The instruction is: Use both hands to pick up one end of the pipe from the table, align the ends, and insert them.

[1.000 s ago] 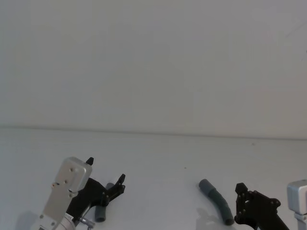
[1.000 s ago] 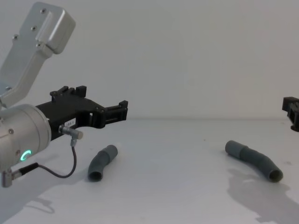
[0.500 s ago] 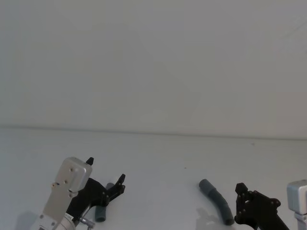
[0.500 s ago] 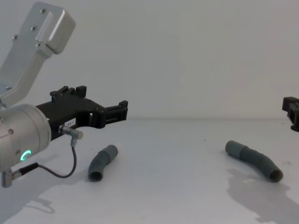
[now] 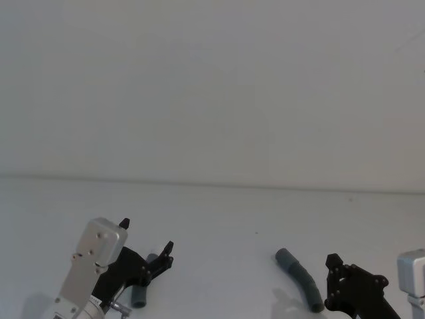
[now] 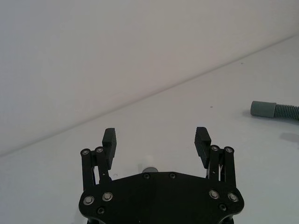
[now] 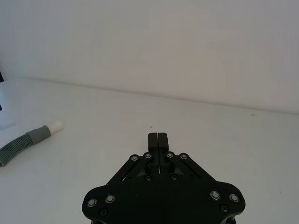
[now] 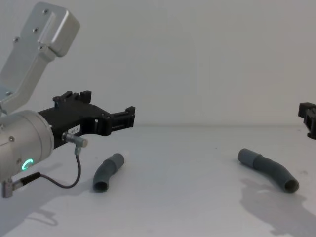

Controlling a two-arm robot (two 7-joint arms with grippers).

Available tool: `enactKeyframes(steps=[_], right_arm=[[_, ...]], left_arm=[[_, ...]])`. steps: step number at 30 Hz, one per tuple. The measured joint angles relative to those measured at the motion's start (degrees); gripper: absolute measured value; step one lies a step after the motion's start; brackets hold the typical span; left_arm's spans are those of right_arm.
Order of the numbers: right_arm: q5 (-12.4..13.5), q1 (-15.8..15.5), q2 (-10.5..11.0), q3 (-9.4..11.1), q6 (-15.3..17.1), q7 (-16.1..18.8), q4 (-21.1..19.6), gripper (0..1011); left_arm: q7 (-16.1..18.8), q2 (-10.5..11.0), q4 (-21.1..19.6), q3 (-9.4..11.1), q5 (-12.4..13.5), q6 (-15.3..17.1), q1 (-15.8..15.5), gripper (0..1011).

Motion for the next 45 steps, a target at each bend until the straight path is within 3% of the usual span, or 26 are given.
enactKeyframes(steps=[17,23,36,45], right_arm=[[0.0,0.0,0.0,0.0,0.0,0.0,0.0,0],[0.0,0.0,0.0,0.0,0.0,0.0,0.0,0],[0.0,0.0,0.0,0.0,0.0,0.0,0.0,0],[0.0,0.0,0.0,0.0,0.0,0.0,0.0,0]], left_arm=[[0.0,-0.1,0.0,-0.1,0.0,0.1,0.0,1001],[0.2,-0.4,-0.5,-0.6,-0.7,1.9,0.4,1001],[1.9,-2.3,-2.6,-3.1,-4.3,11.0,1.8,1001],[2.7,-3.5,-3.4,-4.6,-7.1,19.8,1.2,1001]])
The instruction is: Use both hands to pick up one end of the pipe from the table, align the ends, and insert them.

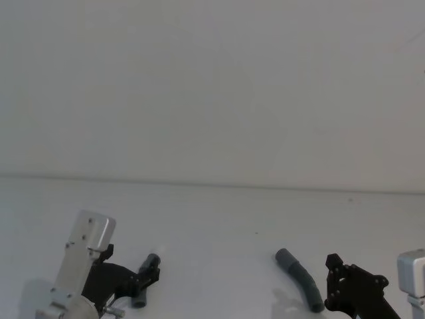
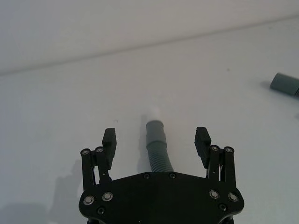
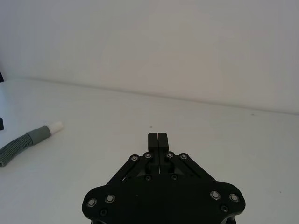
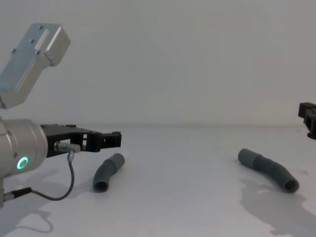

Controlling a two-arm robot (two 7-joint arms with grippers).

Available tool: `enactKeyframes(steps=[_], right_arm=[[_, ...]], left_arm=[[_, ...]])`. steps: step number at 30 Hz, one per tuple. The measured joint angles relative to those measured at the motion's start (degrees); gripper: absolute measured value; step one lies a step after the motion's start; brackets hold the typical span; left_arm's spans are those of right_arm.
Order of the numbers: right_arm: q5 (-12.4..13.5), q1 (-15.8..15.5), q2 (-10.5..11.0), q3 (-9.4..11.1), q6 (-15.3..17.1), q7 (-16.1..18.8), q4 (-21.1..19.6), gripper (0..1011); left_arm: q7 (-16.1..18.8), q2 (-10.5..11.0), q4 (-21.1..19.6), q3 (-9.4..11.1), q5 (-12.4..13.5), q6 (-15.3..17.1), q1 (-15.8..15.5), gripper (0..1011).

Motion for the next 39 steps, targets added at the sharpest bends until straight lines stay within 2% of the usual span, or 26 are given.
enactKeyframes(steps=[7,15,28,39], right_arm=[[0.0,0.0,0.0,0.0,0.0,0.0,0.0,0],[0.0,0.0,0.0,0.0,0.0,0.0,0.0,0],[0.0,0.0,0.0,0.0,0.0,0.0,0.0,0],[0.0,0.0,0.0,0.0,0.0,0.0,0.0,0]], left_arm=[[-0.5,-0.1,0.8,0.2,-0.6,6.3,-2.4,1001],[-1.5,-0.5,2.4,0.5,-1.0,10.1,-4.6,1001],[-1.1,-3.4,5.1,-0.9,-2.5,12.4,-5.5,1001],[-1.0,-4.7,7.0,-1.0,-2.5,14.1,-7.2,1001]])
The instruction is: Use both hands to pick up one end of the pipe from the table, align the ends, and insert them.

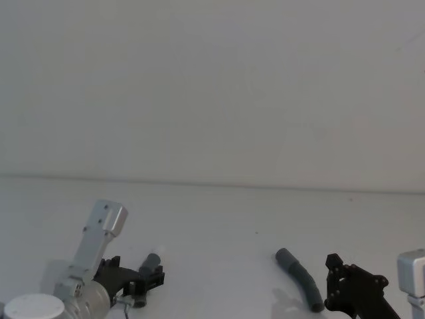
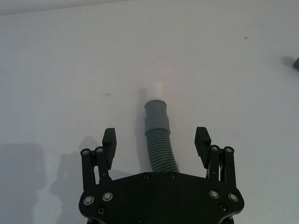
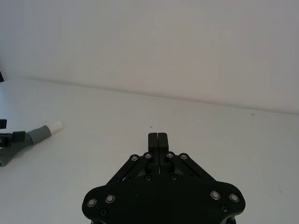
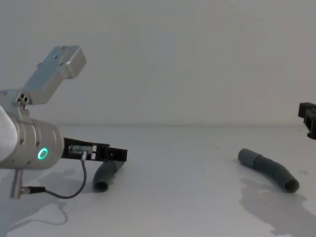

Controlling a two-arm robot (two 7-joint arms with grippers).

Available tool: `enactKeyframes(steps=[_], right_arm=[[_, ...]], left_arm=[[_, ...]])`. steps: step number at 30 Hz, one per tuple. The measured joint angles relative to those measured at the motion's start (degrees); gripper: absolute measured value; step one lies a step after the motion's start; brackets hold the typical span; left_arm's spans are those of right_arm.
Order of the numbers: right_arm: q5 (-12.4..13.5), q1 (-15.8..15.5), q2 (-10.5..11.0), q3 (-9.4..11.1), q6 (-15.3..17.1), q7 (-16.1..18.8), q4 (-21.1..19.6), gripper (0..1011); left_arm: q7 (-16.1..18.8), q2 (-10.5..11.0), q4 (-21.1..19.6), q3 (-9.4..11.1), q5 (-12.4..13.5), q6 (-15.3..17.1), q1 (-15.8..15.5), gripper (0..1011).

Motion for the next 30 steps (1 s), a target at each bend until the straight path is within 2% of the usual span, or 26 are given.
enactKeyframes(steps=[15,30], right_arm=[[0.0,0.0,0.0,0.0,0.0,0.0,0.0,0],[0.0,0.0,0.0,0.0,0.0,0.0,0.0,0]], left_arm=[[-1.6,-0.6,3.5,1.3,1.2,3.7,-4.3,1001],[-2.9,-1.8,7.1,0.8,1.2,4.7,-6.3,1001]])
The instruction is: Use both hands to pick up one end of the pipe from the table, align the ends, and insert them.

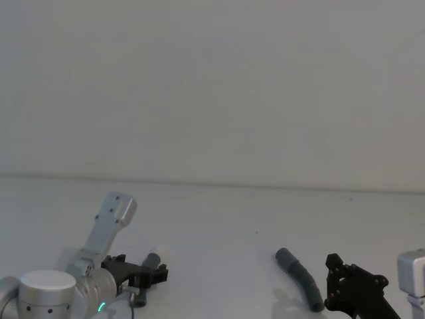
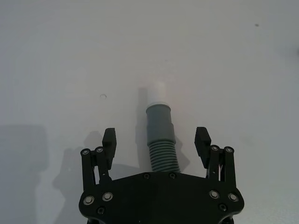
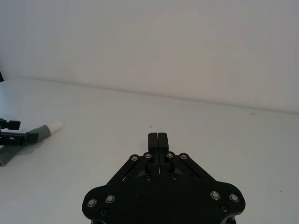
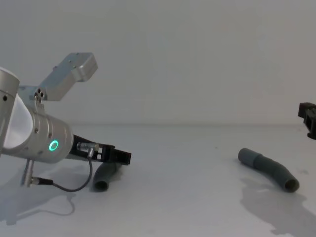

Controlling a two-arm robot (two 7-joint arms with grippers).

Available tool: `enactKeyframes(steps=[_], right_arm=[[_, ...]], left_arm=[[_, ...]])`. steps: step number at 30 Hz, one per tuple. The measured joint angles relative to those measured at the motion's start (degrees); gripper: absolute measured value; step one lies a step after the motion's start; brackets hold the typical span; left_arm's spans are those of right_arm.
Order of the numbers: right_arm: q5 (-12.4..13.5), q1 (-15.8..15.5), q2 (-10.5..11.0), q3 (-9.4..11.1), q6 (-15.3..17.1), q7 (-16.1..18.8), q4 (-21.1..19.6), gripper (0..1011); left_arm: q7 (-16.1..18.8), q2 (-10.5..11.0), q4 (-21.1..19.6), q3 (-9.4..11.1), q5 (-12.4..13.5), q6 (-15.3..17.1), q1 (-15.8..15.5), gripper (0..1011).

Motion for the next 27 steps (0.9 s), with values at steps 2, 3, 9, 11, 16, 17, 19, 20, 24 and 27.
enactKeyframes(steps=[2,3,9,11,16,17,19,20,24,27], right_arm=[[0.0,0.0,0.0,0.0,0.0,0.0,0.0,0],[0.0,0.0,0.0,0.0,0.0,0.0,0.0,0],[0.0,0.0,0.0,0.0,0.0,0.0,0.0,0],[0.0,0.0,0.0,0.0,0.0,0.0,0.0,0],[0.0,0.0,0.0,0.0,0.0,0.0,0.0,0],[0.0,0.0,0.0,0.0,0.0,0.0,0.0,0],[0.0,0.0,0.0,0.0,0.0,0.0,0.0,0],[0.0,0.0,0.0,0.0,0.0,0.0,0.0,0],[0.0,0.0,0.0,0.0,0.0,0.0,0.0,0],[0.0,0.0,0.0,0.0,0.0,0.0,0.0,0]], left_arm=[[-0.2,-0.1,0.4,0.0,0.0,0.0,-0.2,1001],[-0.3,-0.1,0.8,0.0,0.0,0.1,-0.4,1001],[-1.1,-0.1,2.2,0.2,0.3,0.2,-1.4,1001],[-1.4,-0.1,2.8,0.3,0.4,0.4,-1.8,1001],[-2.0,-0.1,3.8,0.6,0.7,0.5,-2.5,1001],[-2.1,-0.1,3.9,0.6,0.8,0.5,-2.5,1001],[-2.4,-0.1,4.4,0.7,0.9,0.5,-2.8,1001],[-2.5,-0.1,4.7,0.7,1.0,0.5,-2.9,1001],[-3.2,-0.2,5.6,1.0,1.2,0.5,-3.4,1001],[-3.5,-0.3,6.2,1.1,1.3,0.4,-3.7,981]])
